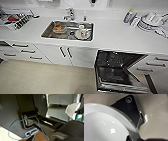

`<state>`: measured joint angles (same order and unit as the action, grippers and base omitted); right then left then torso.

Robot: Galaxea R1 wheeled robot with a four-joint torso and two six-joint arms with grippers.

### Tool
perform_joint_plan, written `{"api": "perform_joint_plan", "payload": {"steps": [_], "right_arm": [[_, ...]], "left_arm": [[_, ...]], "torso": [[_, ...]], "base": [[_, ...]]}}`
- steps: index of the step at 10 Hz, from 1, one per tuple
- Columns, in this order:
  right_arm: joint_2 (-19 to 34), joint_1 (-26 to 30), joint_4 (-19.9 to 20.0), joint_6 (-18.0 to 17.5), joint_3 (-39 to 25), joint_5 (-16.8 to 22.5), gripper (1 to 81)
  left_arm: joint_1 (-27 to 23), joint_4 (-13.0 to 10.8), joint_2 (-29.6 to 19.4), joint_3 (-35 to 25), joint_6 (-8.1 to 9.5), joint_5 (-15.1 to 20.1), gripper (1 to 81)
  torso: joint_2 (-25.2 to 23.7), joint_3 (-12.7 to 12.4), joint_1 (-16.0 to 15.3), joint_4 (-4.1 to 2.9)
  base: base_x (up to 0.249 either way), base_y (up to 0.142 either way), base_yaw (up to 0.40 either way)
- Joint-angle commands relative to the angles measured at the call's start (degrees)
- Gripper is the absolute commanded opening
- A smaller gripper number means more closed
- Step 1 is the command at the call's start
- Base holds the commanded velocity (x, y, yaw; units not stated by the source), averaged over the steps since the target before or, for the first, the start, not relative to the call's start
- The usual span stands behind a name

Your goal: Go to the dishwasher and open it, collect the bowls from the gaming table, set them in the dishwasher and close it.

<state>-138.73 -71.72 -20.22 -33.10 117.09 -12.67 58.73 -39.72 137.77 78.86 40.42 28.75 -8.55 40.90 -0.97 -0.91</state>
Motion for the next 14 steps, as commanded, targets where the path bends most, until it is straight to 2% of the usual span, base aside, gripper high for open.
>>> {"api": "perform_joint_plan", "payload": {"steps": [1, 4, 7, 9, 11, 12, 13, 14], "right_arm": [[7.64, 7.49, -0.61, -5.39, -7.13, 0.71, 1.0], [14.5, 15.23, -0.69, -8.47, -17.25, 1.85, 1.0], [14.07, 22.69, -0.61, -11.63, -20.42, 5.62, 1.0], [11.7, 28.32, -0.69, -14.97, -20.77, 7.39, 1.0], [10.03, 34.3, -0.69, -18.4, -20.34, 9.5, 1.0], [8.53, 36.15, -0.87, -19.37, -19.37, 10.46, 1.0], [6.78, 37.21, -0.52, -20.24, -15.69, 11.78, 1.0], [5.46, 38.52, -0.61, -21.57, -12.97, 11.88, 1.0]], "left_arm": [[12.76, -8.18, -0.56, 12.53, -0.79, -13.25, 81.1], [17.95, -8.35, 0.67, 21.67, -0.79, -22.32, 81.1], [22.42, -8.18, 5.23, 29.23, -0.78, -26.1, 81.1], [26.39, -8.18, 9.19, 35.29, -0.7, -31.2, 81.1], [29.28, -7.57, 13.84, 42.76, -0.7, -31.56, 81.1], [30.78, -7.39, 15.52, 45.58, -0.7, -33.57, 81.1], [32.01, -7.39, 16.58, 48.48, -0.61, -37.08, 81.1], [32.81, -7.48, 18.06, 51.12, -0.69, -38.15, 81.1]], "torso": [[0.0, 0.0, 0.0, 0.0], [0.0, 0.0, 0.0, 0.0], [0.0, 0.0, 0.0, 0.0], [0.0, 0.0, 0.0, 0.0], [0.0, 0.0, 0.0, 0.0], [0.0, 0.0, 0.0, 0.0], [0.0, 0.0, 0.0, 0.0], [0.0, 0.0, 0.0, 0.0]], "base": [[0.0, 0.0, 0.0], [0.0, 0.0, 0.0], [0.0, 0.0, 0.0], [0.0, 0.0, 0.0], [0.0, 0.0, 0.0], [0.0, 0.0, 0.0], [0.0, 0.0, 0.0], [0.0, 0.0, 0.0]]}}
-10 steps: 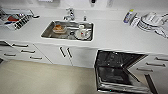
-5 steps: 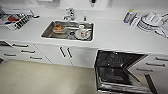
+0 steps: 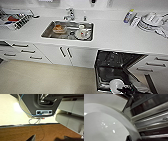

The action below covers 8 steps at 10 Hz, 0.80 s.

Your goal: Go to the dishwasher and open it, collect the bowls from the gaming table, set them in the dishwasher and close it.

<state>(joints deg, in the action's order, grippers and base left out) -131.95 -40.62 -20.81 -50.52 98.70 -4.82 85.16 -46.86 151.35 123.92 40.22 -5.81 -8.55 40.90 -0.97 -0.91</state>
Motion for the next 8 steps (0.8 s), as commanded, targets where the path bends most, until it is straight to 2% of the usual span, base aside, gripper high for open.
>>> {"api": "perform_joint_plan", "payload": {"steps": [1, 3, 6, 8], "right_arm": [[-1.76, 8.92, 0.07, -5.2, 6.85, 4.28, 1.0], [-1.41, 11.82, 0.06, -6.52, 7.82, 4.82, 1.0], [1.04, 17.79, 0.51, -8.46, 6.32, 6.84, 1.0], [2.02, 18.94, 0.51, -9.25, 5.62, 7.36, 1.0]], "left_arm": [[6.73, -0.6, 6.42, 9.48, -0.49, -3.59, 81.1], [7.26, -1.04, 8.89, 13.55, -0.49, -3.77, 81.1], [7.61, -1.22, 9.15, 13.81, -0.57, -3.77, 81.1], [7.61, -1.04, 9.51, 13.81, -0.49, -3.68, 81.1]], "torso": [[0.0, 0.0, 0.0, 0.0], [0.0, 0.0, 0.0, 0.0], [0.0, 0.0, 0.0, 0.0], [0.0, 0.0, 0.0, 0.0]], "base": [[0.0, 0.0, 0.0], [0.0, 0.0, 0.0], [0.0, 0.0, 0.0], [0.0, 0.0, 0.0]]}}
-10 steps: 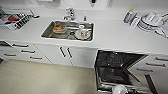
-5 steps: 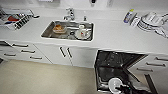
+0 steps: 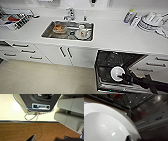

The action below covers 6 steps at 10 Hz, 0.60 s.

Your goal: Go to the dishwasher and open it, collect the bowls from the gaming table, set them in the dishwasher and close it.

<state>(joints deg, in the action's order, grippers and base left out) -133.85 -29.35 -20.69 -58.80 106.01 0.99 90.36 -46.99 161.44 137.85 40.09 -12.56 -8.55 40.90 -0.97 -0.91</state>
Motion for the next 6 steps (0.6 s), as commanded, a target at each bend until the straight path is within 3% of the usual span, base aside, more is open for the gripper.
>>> {"api": "perform_joint_plan", "payload": {"steps": [1, 3, 5, 6], "right_arm": [[3.92, 7.25, 0.38, -0.97, -1.61, 1.56, 81.1], [4.62, 5.84, -0.67, -0.71, -3.35, 2.26, 81.1], [7.51, 4.61, -0.85, 0.08, -8.97, 11.9, 81.1], [9.09, 2.33, -1.11, 2.26, -11.27, 16.04, 81.1]], "left_arm": [[2.42, -0.82, -0.24, 0.4, -0.37, 3.06, 81.1], [2.42, -0.21, 1.86, 3.73, -0.37, 3.06, 81.1], [2.16, -0.11, 3.89, 7.42, -0.28, 3.06, 81.1], [1.89, -0.11, 4.59, 8.75, -0.19, 2.98, 81.1]], "torso": [[0.0, 0.0, 0.0, 0.0], [0.0, 0.0, 0.0, 0.0], [0.0, 0.0, 0.0, 0.0], [0.0, 0.0, 0.0, 0.0]], "base": [[0.0, 0.0, 0.0], [0.0, 0.0, 0.0], [0.0, 0.0, 0.0], [0.0, 0.0, 0.0]]}}
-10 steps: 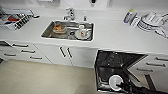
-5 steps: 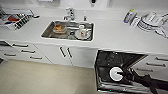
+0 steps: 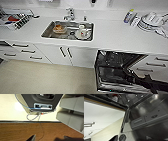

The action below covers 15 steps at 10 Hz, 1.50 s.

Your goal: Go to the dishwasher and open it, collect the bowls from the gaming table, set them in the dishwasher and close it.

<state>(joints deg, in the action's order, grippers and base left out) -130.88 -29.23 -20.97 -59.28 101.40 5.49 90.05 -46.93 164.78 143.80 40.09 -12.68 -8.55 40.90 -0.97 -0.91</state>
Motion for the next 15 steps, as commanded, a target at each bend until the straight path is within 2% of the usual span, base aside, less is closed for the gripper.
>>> {"api": "perform_joint_plan", "payload": {"steps": [1, 4, 6, 8, 9, 11, 12, 13, 15], "right_arm": [[7.88, -0.86, -0.74, 5.83, -7.8, 13.67, 81.1], [11.84, -11.93, -1.09, 10.67, -7.81, 12.88, 81.1], [11.05, -19.41, -1.0, 14.1, -6.06, 10.79, 81.1], [8.25, -26.52, -1.0, 16.47, -1.67, 6.56, 81.1], [5.88, -29.69, -1.0, 17.71, 0.79, 5.42, 81.1], [1.83, -34.44, -1.0, 19.11, 5.89, 2.26, 81.1], [0.95, -35.94, -1.0, 19.47, 7.57, 0.76, 81.1], [0.33, -37.35, -1.09, 20.51, 8.45, -0.47, 81.1], [-0.46, -40.6, -1.09, 23.24, 8.98, -4.15, 81.1]], "left_arm": [[1.75, -0.18, 1.6, 3.33, 0.15, 3.19, 81.1], [1.4, -0.17, 1.78, 3.59, 0.25, 3.36, 81.1], [1.23, -0.09, 1.7, 3.59, 0.25, 3.54, 81.1], [0.88, -0.09, 1.61, 3.59, 0.25, 3.54, 81.1], [0.87, -0.18, 1.61, 3.59, 0.25, 3.63, 81.1], [0.79, -0.35, 1.7, 3.59, -0.02, 3.27, 81.1], [0.79, -0.7, 1.61, 3.59, -0.19, 3.19, 81.1], [0.79, -0.7, 1.43, 3.59, -0.28, 3.19, 81.1], [0.79, -0.7, 1.35, 3.59, -0.28, 3.1, 81.1]], "torso": [[0.0, 0.0, 0.0, 0.0], [0.0, 0.0, 0.0, 0.0], [0.0, 0.0, 0.0, 0.0], [0.0, 0.0, 0.0, 0.0], [-5.73, 0.0, -3.69, 0.0], [-6.1, 0.0, -3.87, 0.0], [-12.69, 0.0, -8.08, 0.0], [-8.94, -0.02, -5.59, 0.0], [-12.7, -0.05, -7.93, 0.0]], "base": [[0.0, 0.0, 0.0], [0.0, 0.0, 0.0], [0.0, 0.0, 0.0], [0.0, 0.0, 0.0], [0.0, 0.0, 0.0], [0.0, 0.0, 0.0], [0.0, 0.0, 0.0], [0.0, 0.0, 0.0], [0.0, 0.0, 0.0]]}}
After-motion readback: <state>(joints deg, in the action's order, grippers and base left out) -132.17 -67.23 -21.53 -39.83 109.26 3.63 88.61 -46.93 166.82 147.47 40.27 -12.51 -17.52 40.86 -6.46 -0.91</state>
